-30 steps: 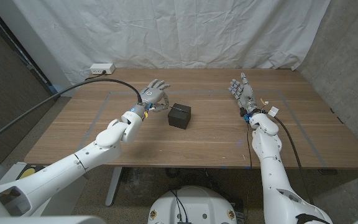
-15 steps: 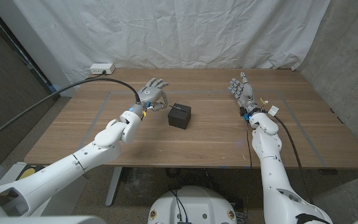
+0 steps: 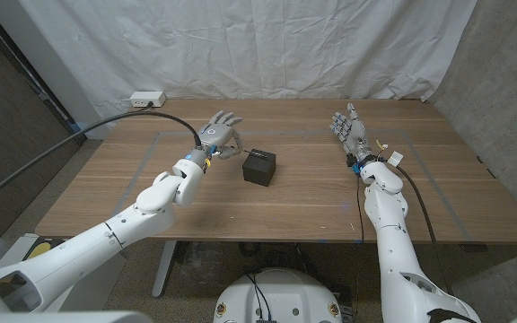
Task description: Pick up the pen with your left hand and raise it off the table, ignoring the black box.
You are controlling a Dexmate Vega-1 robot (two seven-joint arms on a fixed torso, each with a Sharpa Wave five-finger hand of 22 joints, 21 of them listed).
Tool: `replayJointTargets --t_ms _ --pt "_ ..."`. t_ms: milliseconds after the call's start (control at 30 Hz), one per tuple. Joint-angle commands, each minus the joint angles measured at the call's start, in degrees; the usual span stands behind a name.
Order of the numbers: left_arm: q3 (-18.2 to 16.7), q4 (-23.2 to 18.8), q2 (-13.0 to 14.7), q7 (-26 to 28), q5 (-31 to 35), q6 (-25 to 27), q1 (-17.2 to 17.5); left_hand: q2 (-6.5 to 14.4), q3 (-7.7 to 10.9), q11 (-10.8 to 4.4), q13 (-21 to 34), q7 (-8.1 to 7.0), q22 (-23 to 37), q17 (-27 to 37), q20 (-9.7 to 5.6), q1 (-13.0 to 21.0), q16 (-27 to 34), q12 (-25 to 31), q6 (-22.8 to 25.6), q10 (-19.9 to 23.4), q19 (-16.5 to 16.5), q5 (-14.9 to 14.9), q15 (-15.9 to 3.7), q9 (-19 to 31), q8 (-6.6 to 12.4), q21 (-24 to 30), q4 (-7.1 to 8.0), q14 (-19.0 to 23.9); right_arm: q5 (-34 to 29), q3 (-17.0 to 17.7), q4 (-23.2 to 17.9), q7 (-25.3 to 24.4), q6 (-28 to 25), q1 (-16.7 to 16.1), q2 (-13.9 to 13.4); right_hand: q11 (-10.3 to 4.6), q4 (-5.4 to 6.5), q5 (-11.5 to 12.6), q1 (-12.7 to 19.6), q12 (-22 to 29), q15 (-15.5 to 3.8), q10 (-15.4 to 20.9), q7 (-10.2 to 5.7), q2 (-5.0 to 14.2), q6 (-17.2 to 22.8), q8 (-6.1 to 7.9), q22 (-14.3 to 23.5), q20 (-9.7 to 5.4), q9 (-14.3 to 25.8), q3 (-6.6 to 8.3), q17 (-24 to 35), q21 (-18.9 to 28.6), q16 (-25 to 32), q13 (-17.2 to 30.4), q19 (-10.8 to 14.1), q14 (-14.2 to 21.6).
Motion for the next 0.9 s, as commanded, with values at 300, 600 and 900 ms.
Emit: replayJointTargets --t_ms 300,600,900 --pt "-1.05 -2.67 1.05 -0.55 0.17 0.95 0.45 0.73 -0.43 0.12 0.16 0.66 0.31 0.16 0.18 0.58 -0.21 -0.16 2.62 0.22 0.24 -0.32 -5.52 3.0 2.74 0.25 0.09 -0.03 -0.17 -0.22 -0.96 -0.47 0.01 -0.55 0.08 -0.22 0.1 0.13 0.16 -0.01 -0.04 0.67 -0.12 0.57 0.44 0.11 0.34 0.01 0.11 -0.28 0.31 0.09 0.24 0.31 0.78 0.89" --pt "-1.79 -3.64 1.5 -0.35 0.2 1.28 0.95 0.87 -0.59 0.14 0.17 0.6 0.31 0.16 0.29 0.7 -0.22 -0.23 2.41 0.26 0.21 -0.46 -5.53 3.13 2.99 0.21 0.16 0.01 -0.18 -0.45 -1.73 -0.55 -0.03 -0.86 0.19 -0.18 0.06 0.13 0.17 0.01 -0.22 0.78 -0.1 0.61 0.64 0.18 0.33 -0.09 0.11 -0.32 0.31 0.12 0.27 0.31 0.89 1.05" --pt "-2.45 -4.26 2.12 -0.61 -0.15 0.98 1.08 0.99 -0.75 0.14 0.17 0.82 0.32 0.15 -0.02 0.73 -0.21 -0.25 2.25 0.4 0.24 -0.58 -5.53 3.2 3.16 0.2 0.24 0.09 -0.52 -0.68 -2.33 -1.27 -0.34 -1.18 0.35 -0.26 0.03 0.13 0.17 0.03 -0.2 0.86 -0.02 0.65 0.72 0.19 0.33 -0.2 0.11 -0.36 0.31 0.15 0.26 0.31 0.99 1.1"
